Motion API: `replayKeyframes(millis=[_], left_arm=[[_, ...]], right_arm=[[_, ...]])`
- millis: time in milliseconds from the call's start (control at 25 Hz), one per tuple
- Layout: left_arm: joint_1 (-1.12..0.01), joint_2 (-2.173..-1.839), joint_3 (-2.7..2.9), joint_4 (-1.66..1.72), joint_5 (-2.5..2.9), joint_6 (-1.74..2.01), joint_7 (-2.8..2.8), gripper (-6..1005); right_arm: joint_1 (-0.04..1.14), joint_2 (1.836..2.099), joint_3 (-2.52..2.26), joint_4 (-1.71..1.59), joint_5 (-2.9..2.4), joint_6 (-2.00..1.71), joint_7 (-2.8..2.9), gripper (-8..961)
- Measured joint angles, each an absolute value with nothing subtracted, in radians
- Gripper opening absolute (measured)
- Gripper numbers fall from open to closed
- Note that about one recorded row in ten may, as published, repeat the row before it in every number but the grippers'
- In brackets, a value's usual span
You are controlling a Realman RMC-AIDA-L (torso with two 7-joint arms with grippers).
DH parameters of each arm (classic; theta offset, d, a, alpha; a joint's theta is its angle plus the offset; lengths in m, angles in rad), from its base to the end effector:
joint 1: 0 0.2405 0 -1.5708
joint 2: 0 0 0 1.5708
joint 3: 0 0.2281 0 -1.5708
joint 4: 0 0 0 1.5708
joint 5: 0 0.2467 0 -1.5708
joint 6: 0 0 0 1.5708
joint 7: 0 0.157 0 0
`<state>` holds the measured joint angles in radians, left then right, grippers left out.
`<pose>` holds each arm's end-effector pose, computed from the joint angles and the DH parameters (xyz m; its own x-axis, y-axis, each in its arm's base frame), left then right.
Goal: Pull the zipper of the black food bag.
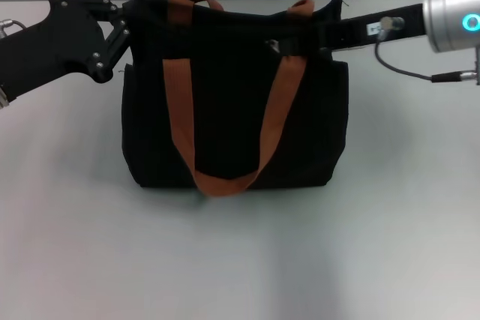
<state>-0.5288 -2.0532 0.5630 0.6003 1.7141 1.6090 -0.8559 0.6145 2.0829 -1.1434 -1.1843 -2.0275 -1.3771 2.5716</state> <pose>-0.2448 0.3677 0.0513 0.7738 -0.2164 0.5953 0.1860 -0.8207 -0.5402 0.1154 0.4087 0.0205 0.5503 -0.7443 -0.3784 -0.8107 -0.5847 -0.0291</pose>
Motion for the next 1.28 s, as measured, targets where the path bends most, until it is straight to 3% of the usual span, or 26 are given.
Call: replayKeyframes(millis=[520,840,1280], left_arm=[[-0.529,-2.052,0.558,0.6,1.715,1.609,-0.856,42],[-0.529,-2.056,0.558,0.604,1.715,1.611,-0.853,42],[-0.515,-2.057,0.566,0.604,1.715,1.619,-0.878,43]], right_arm=[[0.554,2.083,-1.081,-1.257,-2.037,-1.41,2.57,0],[0.474,2.082,-1.04,-1.155,-1.684,-1.428,2.26,1],[0.431,2.078,-0.822,-0.758,-1.509,-1.735,1.583,354]])
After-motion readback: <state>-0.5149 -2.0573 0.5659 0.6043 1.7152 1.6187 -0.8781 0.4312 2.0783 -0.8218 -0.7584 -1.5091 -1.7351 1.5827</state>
